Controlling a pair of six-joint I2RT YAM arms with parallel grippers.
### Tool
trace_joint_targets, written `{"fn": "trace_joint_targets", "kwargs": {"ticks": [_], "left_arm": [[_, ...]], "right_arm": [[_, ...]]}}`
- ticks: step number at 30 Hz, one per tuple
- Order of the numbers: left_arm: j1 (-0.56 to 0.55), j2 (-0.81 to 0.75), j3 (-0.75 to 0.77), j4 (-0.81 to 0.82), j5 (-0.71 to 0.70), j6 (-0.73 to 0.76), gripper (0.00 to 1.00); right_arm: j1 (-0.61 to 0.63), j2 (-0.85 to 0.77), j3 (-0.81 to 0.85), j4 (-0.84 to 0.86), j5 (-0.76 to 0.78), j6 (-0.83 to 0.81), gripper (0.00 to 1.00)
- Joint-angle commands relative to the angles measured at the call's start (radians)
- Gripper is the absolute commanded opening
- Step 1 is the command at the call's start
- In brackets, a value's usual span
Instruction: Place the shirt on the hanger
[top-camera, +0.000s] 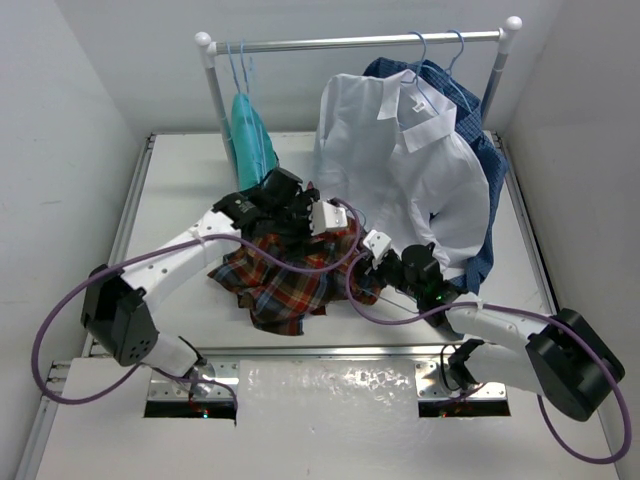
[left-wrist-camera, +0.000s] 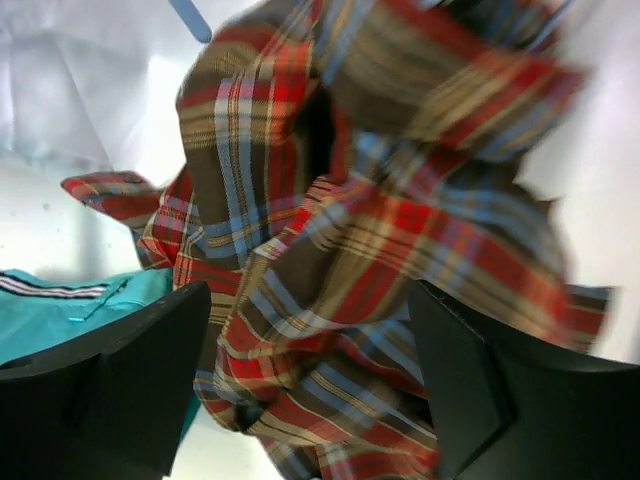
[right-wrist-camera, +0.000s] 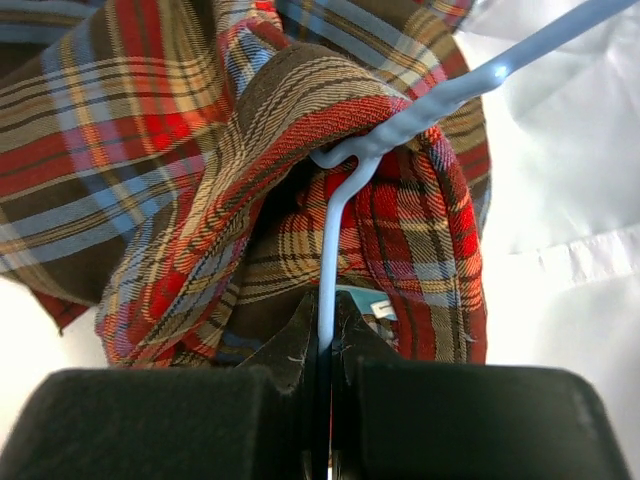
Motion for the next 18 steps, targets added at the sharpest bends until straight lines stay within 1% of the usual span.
{"fn": "trace_joint_targets", "kwargs": {"ticks": [1,2,5,9,11,12,14,16,17,18], "left_arm": [[-0.004,0.046,-0.036,0.213,-0.087,0.092,0.83],[-0.005,0.055,-0.036,0.255,-0.073,0.095,0.99],[-0.004,0.1,-0.02,0.287,0.007,0.125,1.0],[-0.004,0.173,0.011,0.186,0.174,0.21,1.0],[-0.004,0.186,0.016,0.132,0.225,0.251,0.97],[-0.005,0.193,0.017,0.114,0.274,0.265,0.95],[-0.005,0.197,0.02,0.068,0.312,0.294,0.89],[-0.005,0.2,0.028,0.057,0.345,0.29,0.74],[-0.007,0.203,0.034,0.06,0.349,0.276,0.64],[-0.007,0.209,0.04,0.08,0.351,0.23,0.45]], "right_arm": [[0.004,-0.005,0.029,0.02,-0.088,-0.062,0.0],[0.002,-0.011,0.029,0.0,-0.096,-0.072,0.0],[0.002,-0.051,0.015,-0.017,-0.105,-0.108,0.0],[0.002,-0.102,0.018,-0.046,-0.099,-0.132,0.0],[0.002,-0.123,0.03,-0.063,-0.101,-0.135,0.0],[0.002,-0.129,0.033,-0.068,-0.098,-0.135,0.0],[0.002,-0.145,0.052,-0.08,-0.099,-0.138,0.0],[0.002,-0.142,0.076,-0.097,-0.107,-0.148,0.0],[0.002,-0.14,0.085,-0.103,-0.113,-0.152,0.0],[0.002,-0.136,0.102,-0.109,-0.118,-0.155,0.0]]}}
